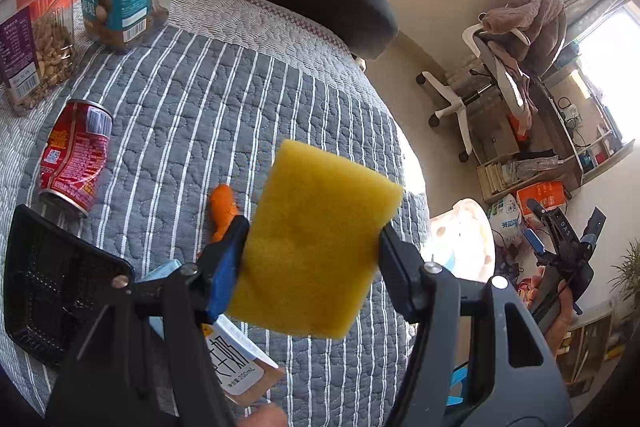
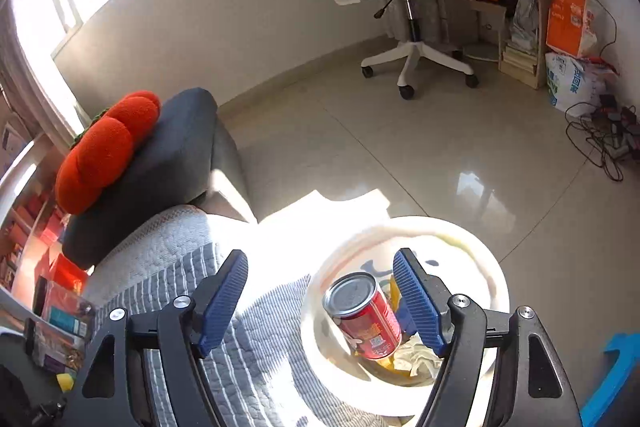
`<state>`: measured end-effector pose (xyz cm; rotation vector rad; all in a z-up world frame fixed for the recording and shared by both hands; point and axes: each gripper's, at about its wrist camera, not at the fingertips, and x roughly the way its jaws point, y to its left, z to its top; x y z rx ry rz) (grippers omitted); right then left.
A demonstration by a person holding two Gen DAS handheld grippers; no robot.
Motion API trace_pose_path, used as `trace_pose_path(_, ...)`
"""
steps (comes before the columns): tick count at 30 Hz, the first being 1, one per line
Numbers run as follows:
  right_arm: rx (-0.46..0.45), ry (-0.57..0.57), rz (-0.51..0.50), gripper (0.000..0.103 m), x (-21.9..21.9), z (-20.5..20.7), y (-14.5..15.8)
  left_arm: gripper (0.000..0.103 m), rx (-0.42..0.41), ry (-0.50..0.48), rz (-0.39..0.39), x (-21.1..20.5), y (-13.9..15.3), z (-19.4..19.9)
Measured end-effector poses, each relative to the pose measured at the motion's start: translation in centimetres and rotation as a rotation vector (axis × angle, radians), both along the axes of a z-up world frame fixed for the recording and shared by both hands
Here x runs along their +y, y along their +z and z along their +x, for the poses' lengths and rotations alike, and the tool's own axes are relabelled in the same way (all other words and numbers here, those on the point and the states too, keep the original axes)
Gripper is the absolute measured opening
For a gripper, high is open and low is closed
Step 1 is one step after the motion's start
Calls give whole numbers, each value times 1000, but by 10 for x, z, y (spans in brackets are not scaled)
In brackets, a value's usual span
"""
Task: Collect trash
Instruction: 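Carry the red can into the white bucket and open the right gripper, then carry the yellow sponge over the bucket and open the left gripper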
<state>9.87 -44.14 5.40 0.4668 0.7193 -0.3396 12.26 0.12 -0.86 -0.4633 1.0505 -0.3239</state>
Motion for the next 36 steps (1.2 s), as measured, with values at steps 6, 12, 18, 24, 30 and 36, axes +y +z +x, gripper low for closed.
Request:
trace_pose_path(6,-51,-85,-70,93,-22,-30,24,64,-5,-72,-77,-62,4,7)
trace_pose_path(12,-53,-160,-75,93,-53,-60,35,64,-28,-214,-90,-155,25,17)
trace_pose_path(18,-60,-251,-67,93,-98,-97,39,64,-42,-339,-63,-247,37,25)
trace_pose_path(24,-41,-316,-62,93,-131,-123,36,64,-51,-414,-7,-312,37,26)
trace_pose_path(30,-30,-352,-37,93,-148,-137,33,67,-29,-455,42,-349,27,25)
trace_pose_path(36,-19,-394,-40,93,-155,-145,33,77,-22,-446,95,-350,23,18)
